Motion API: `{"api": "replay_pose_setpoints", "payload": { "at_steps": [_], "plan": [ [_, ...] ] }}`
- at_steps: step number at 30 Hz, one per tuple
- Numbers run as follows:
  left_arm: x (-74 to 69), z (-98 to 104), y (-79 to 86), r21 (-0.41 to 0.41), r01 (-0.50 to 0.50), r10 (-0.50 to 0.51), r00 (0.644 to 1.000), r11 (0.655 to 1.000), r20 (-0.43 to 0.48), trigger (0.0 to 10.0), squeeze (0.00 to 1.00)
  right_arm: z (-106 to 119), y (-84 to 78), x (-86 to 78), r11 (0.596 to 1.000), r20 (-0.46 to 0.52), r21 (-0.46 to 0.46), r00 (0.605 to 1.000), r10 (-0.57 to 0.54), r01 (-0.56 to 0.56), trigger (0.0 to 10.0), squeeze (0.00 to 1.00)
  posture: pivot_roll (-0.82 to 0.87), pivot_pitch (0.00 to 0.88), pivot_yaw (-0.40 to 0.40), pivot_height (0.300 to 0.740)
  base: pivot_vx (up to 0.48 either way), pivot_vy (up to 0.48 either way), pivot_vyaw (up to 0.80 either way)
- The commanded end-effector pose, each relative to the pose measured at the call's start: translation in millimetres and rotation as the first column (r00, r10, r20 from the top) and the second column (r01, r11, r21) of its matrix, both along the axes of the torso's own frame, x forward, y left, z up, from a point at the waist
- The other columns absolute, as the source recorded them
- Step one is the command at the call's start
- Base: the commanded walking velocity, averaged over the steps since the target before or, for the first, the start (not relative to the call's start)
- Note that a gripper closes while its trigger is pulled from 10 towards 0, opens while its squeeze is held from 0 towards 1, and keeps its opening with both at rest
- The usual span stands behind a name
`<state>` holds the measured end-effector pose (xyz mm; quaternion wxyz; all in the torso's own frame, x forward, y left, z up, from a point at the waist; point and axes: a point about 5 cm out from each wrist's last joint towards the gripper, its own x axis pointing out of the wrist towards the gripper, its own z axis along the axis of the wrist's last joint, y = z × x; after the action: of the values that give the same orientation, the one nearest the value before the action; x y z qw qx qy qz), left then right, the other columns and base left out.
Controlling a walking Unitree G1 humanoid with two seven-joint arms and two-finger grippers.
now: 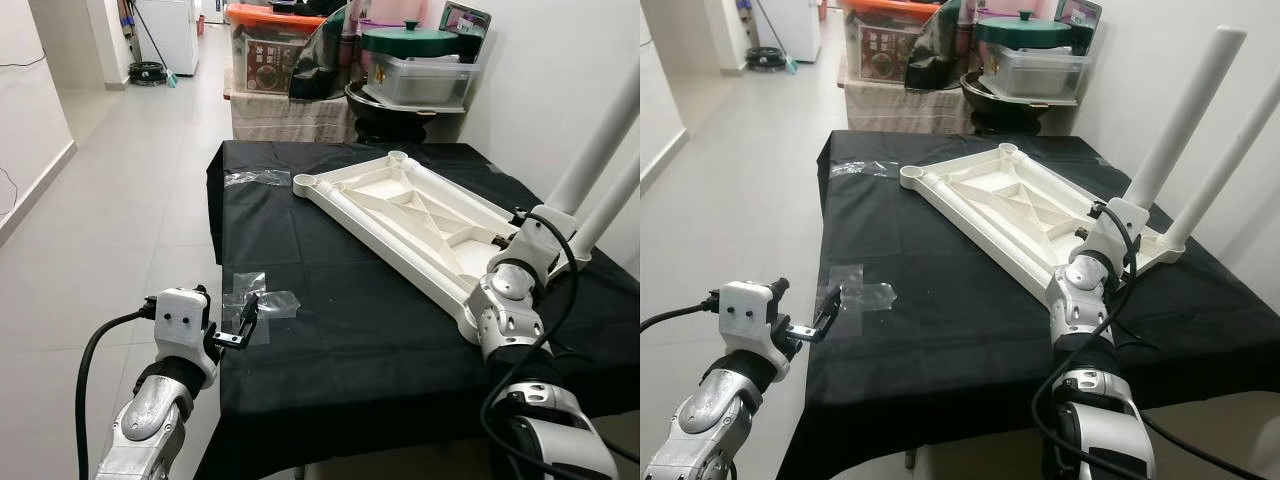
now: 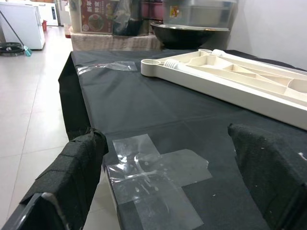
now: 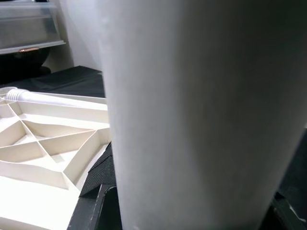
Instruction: Building children table
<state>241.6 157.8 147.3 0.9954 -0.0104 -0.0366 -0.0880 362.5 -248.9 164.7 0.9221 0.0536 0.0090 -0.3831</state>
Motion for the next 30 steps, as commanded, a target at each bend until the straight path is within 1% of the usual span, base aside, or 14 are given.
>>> {"api": "replay_pose_setpoints", "payload": {
  "at_steps": [1,7,12,19,21,23,30],
  "plan": [
    [1.0,-3.5,-1.1,0.009,0.004,-0.003,1.000,1.000,-0.011,10.0,0.00,-31.6,-2.2,-9.8,0.998,-0.114,0.053,0.993,-0.021,0.027,10.0,0.00,0.12,0.000,-0.095,0.740,0.000,0.000,0.00],
    [3.1,-4.2,-0.5,0.013,0.008,-0.008,1.000,1.000,-0.015,10.0,0.00,-41.3,0.3,-14.9,0.997,-0.127,0.069,0.991,-0.031,0.040,10.0,0.00,0.11,0.000,-0.085,0.740,0.000,0.000,0.00],
    [4.5,-4.4,-2.1,0.017,0.016,-0.016,1.000,1.000,-0.015,10.0,0.00,-47.0,5.4,-15.3,0.999,-0.146,0.050,0.989,0.002,0.005,10.0,0.00,0.11,0.000,-0.083,0.740,0.000,0.000,0.00],
    [4.8,-5.3,-1.9,0.021,0.018,-0.018,1.000,1.000,-0.016,10.0,0.00,-40.3,9.4,-11.8,0.999,-0.129,0.017,0.991,0.038,-0.036,10.0,0.00,0.11,0.000,-0.082,0.740,0.000,0.000,0.00],
    [5.0,-6.0,-3.0,0.021,0.023,-0.022,1.000,1.000,-0.017,10.0,0.00,-34.6,10.8,-9.4,0.999,-0.114,0.001,0.992,0.048,-0.048,10.0,0.00,0.11,0.000,-0.078,0.740,0.000,0.000,0.00],
    [5.5,-6.3,-4.0,0.020,0.027,-0.027,0.999,0.999,-0.018,10.0,0.00,-31.0,11.0,-8.2,0.999,-0.104,-0.002,0.993,0.050,-0.051,10.0,0.00,0.11,0.000,-0.078,0.740,0.000,0.000,0.00],
    [6.0,-6.5,-3.8,0.021,0.029,-0.029,0.999,0.999,-0.018,10.0,0.00,-29.6,10.4,-8.1,0.999,-0.100,-0.001,0.994,0.051,-0.052,10.0,0.00,0.10,0.000,-0.078,0.740,0.000,0.000,0.00]
  ]
}}
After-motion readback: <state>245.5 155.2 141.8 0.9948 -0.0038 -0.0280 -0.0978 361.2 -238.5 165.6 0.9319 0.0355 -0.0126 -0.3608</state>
